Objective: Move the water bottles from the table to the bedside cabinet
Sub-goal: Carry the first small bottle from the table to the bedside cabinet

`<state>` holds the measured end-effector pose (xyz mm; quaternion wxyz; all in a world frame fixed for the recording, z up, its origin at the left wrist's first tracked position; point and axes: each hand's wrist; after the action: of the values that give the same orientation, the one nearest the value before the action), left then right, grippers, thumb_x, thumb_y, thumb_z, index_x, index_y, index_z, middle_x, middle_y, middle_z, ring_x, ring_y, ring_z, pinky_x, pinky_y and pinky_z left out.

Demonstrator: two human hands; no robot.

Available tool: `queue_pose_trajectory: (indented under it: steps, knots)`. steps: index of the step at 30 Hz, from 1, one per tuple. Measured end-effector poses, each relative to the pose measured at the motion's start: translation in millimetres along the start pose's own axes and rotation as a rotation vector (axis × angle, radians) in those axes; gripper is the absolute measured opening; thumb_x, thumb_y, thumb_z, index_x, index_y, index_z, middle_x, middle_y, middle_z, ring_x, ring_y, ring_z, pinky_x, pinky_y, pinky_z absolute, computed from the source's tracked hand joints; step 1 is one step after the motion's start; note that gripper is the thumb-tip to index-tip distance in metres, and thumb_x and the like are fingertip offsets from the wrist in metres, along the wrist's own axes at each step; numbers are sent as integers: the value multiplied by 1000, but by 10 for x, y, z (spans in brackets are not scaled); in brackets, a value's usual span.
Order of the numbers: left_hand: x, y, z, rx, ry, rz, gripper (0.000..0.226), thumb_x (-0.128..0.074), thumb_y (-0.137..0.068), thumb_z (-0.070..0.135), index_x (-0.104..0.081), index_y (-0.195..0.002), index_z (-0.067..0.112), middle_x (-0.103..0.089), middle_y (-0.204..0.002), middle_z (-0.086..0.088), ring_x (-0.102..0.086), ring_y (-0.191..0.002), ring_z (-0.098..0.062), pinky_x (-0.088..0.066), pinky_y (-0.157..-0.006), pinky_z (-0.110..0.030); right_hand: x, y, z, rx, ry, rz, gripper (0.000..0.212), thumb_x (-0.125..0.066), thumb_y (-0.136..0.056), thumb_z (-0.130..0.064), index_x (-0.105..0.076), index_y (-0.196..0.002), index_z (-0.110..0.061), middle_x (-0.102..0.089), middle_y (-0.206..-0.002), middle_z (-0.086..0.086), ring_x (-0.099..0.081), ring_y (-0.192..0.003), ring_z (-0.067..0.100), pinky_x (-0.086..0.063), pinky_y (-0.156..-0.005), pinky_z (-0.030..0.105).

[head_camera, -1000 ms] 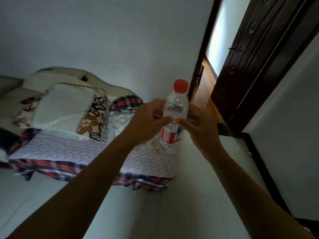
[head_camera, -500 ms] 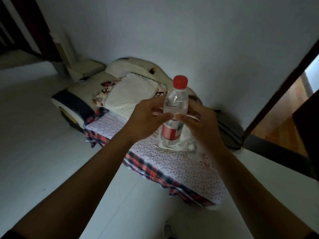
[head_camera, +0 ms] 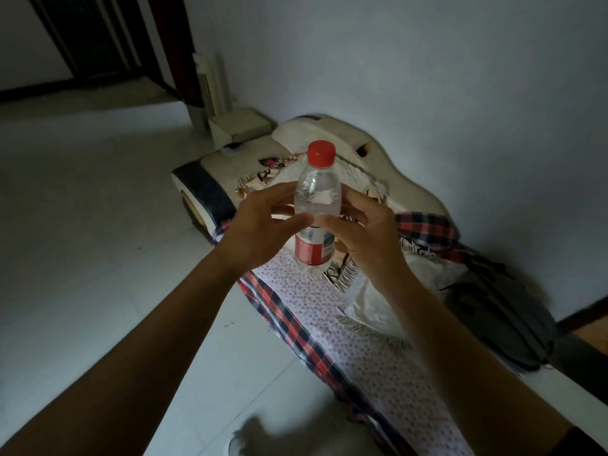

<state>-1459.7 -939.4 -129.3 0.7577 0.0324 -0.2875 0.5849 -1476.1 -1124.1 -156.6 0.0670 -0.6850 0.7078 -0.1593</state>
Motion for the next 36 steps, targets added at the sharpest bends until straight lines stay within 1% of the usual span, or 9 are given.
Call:
queue_pose_trajectory:
  steps: [4,7,11,16,22,26,30,33,36]
  knots:
    - [345,-233,-357,5,-6,27,43,-66,-92,18,-59,-135,21,-66,-128,9,-64,-108,-2,-49,-81,-4,-377,-427,138,4,46,-17,45,-78,-87,-13,-66,-131,-10,-75,-118,7,-72,-110,21,-62,-92,41]
    - [729,-442,-632,-13,0,10,42,-66,-92,19,-60,-133,24,-65,-126,14,-64,-108,1,-51,-85,-9,-776,-744,163,35,68,-5,45,-76,-88,-10,-65,-131,-7,-75,-120,7,-71,-112,20,-60,-94,37]
    - [1243,-678,-880,-30,14,0,40,-66,-93,17,-60,-131,27,-63,-118,20,-61,-100,13,-47,-81,-3,-1246,-1104,123,41,67,26,44,-75,-89,-9,-65,-132,-6,-75,-120,6,-72,-111,16,-59,-92,26]
    - [1842,-920,-1233,-54,29,5,39,-65,-93,17,-61,-132,20,-66,-127,8,-64,-110,-4,-51,-89,-14,-1858,-1563,119,47,50,25,44,-75,-87,-6,-65,-130,-4,-75,-118,7,-72,-111,16,-58,-90,24]
    - [2423,-1129,-1733,-2,10,33,42,-63,-94,19,-58,-135,22,-65,-131,7,-62,-109,0,-48,-88,-11,-2506,-2059,254,44,86,-29,43,-74,-89,-10,-65,-131,-6,-74,-121,4,-71,-112,11,-57,-91,20]
    - [2743,-1360,-2070,38,-5,49,42,-64,-93,20,-59,-135,23,-65,-132,6,-62,-114,-8,-48,-89,-17,-2863,-2449,449,38,86,-54,44,-75,-90,-14,-64,-133,-9,-74,-124,2,-70,-114,12,-59,-95,28]
    - [3070,-1743,-2442,24,-59,61,37,-63,-94,20,-61,-131,22,-66,-128,6,-63,-109,-5,-48,-82,-5,-3208,-2986,672,68,79,-73,43,-75,-90,-18,-61,-131,-25,-72,-128,-1,-70,-116,10,-58,-94,26]
    - [3328,-2100,-2689,45,-65,56,37,-62,-94,20,-60,-131,22,-67,-125,8,-64,-109,-6,-50,-89,-13,-3441,-3455,836,85,69,-82,44,-75,-89,-27,-61,-131,-26,-72,-129,1,-70,-118,13,-59,-98,39]
    - [3610,-2473,-2926,70,-73,43,37,-64,-93,18,-61,-130,22,-65,-117,15,-64,-101,3,-49,-83,-7,-3667,-3917,983,70,65,-99,48,-75,-89,-27,-63,-133,-15,-73,-127,4,-69,-119,19,-57,-98,52]
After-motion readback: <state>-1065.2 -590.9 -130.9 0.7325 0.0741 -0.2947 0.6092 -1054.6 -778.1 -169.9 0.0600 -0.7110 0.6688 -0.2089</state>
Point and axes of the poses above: each hand's wrist, its own y-axis away from the middle knuckle, its own x-axis out of the back of the hand, z = x × y
